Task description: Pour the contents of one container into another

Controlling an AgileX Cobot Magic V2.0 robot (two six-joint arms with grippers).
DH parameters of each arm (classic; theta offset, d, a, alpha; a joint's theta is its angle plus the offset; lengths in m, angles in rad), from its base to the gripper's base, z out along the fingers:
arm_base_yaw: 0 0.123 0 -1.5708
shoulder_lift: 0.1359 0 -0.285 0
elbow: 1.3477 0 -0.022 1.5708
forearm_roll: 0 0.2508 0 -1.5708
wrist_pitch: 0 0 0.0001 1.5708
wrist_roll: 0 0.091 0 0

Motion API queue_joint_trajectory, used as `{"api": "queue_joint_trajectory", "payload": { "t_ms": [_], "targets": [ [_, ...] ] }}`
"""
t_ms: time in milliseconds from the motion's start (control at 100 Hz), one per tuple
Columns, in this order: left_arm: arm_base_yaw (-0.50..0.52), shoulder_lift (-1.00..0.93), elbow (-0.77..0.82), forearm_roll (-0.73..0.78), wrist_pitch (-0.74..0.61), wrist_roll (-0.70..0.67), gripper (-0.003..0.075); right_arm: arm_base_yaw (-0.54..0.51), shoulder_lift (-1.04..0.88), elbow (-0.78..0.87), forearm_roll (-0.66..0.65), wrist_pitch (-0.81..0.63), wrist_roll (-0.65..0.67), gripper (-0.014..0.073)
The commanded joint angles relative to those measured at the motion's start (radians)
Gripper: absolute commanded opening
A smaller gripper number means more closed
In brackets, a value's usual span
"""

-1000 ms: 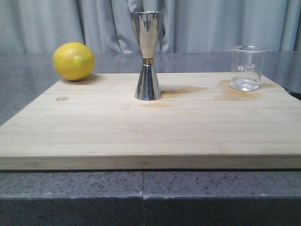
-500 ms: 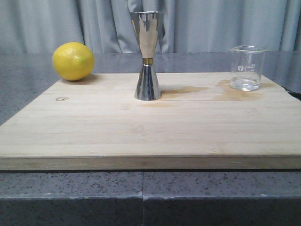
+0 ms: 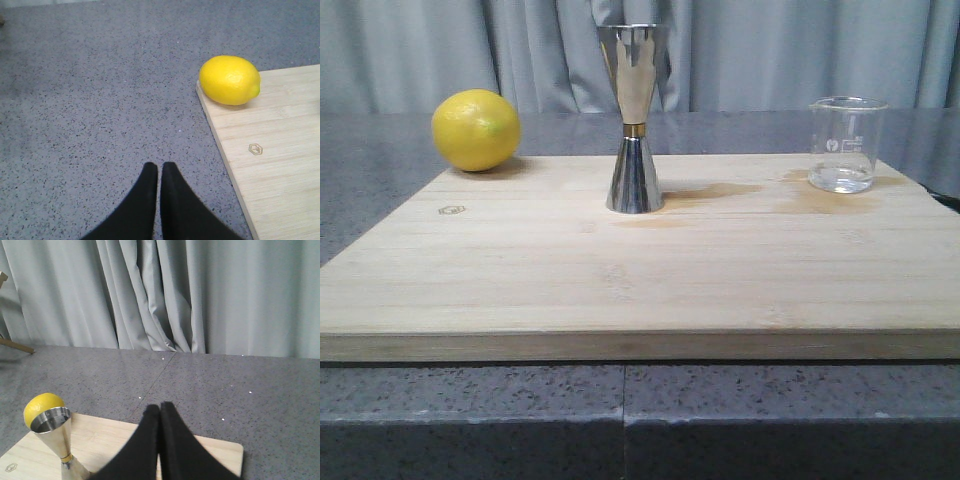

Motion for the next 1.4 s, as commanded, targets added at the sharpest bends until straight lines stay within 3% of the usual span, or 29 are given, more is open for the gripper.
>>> {"api": "queue_joint_trajectory", "payload": {
  "t_ms": [0,430,570,810,940,1120,1390],
  "targets": [
    [0.003,0.004,-0.025,-0.022,-0.075,-0.008,-0.0019,-0.005,-0.002,-0.024,-0.016,0.042,-0.002,-0.0071],
    [0.004,-0.014,0.007,-0.004,-0.097,-0.008,-0.0019,-0.005,-0.002,-0.024,-0.016,0.042,-0.002,-0.0071],
    [0.029,-0.147,0.148,0.005,-0.234,-0.008,-0.0019,-0.005,-0.002,-0.024,-0.016,0.044,-0.002,-0.0071],
    [0.052,-0.454,0.529,0.006,-0.545,-0.008,-0.0019,-0.005,-0.002,-0.024,-0.016,0.044,-0.002,-0.0071],
    [0.052,-0.586,0.652,0.038,-0.578,-0.019,-0.0019,-0.005,-0.002,-0.024,-0.016,0.044,-0.002,-0.0071],
    [0.052,-0.679,0.735,0.22,-0.594,-0.234,-0.0019,-0.005,-0.002,-0.024,-0.016,0.044,-0.002,-0.0072],
    [0.052,-0.682,0.813,0.214,-0.686,-0.232,-0.0019,-0.005,-0.002,-0.024,-0.016,0.046,-0.002,-0.0072]
  ]
}}
